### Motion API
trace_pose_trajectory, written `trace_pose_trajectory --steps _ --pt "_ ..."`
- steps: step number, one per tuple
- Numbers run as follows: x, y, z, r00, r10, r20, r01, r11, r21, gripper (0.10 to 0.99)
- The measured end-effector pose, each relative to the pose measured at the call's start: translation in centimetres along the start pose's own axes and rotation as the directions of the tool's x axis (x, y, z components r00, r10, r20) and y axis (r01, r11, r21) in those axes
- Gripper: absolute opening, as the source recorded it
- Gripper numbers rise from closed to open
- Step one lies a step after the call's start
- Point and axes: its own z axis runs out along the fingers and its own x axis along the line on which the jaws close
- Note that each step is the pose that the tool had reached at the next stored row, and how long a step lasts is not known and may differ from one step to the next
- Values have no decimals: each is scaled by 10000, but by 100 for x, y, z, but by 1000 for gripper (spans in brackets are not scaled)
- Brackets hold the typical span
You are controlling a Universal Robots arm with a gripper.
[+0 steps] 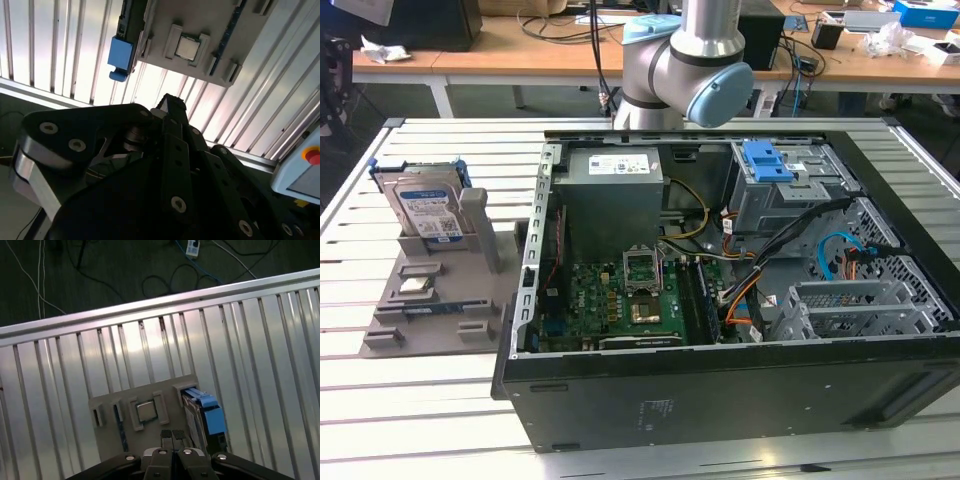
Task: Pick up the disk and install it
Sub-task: 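Pick up the disk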
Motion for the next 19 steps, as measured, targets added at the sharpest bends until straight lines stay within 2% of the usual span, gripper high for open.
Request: trace_pose_trajectory --steps 4,13,16,17,18,19 --pt "0 -1 0 9991 -425 -19 425 9991 -10 106" --pt "-1 -1 0 9990 -441 -20 441 9990 -11 114" --pt "-1 -1 0 9990 -442 -20 442 9990 -11 294" --pt "-1 0 0 9990 -442 -20 442 9990 -11 294" --pt "-1 -1 0 9990 -442 -20 442 9990 -11 357" --pt "-1 0 0 9990 -443 -20 443 9990 -11 357"
